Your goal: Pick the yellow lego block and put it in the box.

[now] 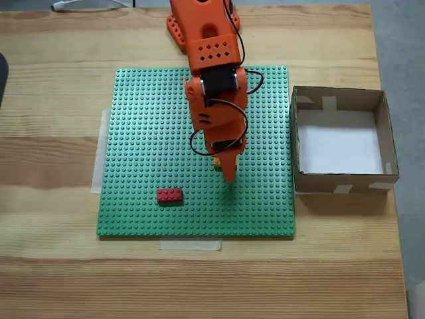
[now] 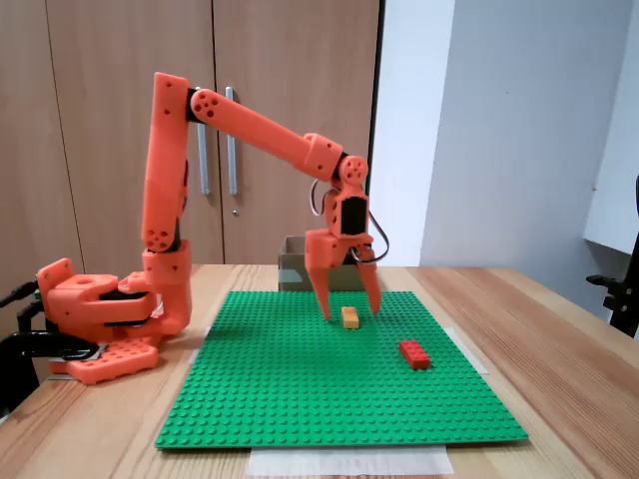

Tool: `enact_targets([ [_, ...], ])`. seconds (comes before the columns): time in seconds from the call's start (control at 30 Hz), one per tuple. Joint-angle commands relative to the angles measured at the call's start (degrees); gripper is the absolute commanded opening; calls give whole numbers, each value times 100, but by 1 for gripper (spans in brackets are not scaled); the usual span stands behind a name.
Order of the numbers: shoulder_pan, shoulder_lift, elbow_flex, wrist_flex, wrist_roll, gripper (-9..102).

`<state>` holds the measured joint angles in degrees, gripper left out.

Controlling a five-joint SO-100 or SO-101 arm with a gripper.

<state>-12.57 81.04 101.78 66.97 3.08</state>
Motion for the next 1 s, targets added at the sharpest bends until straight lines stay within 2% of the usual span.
enact_targets([
  [0.0, 26, 97, -132, -26, 26, 33],
  [0.37, 70, 97, -132, -97, 62, 23],
  [0.43, 97, 97, -132, -132, 123, 14],
  [0.63, 114, 97, -132, -141, 176, 5],
  [0.97, 132, 114, -123, -167, 202, -1],
])
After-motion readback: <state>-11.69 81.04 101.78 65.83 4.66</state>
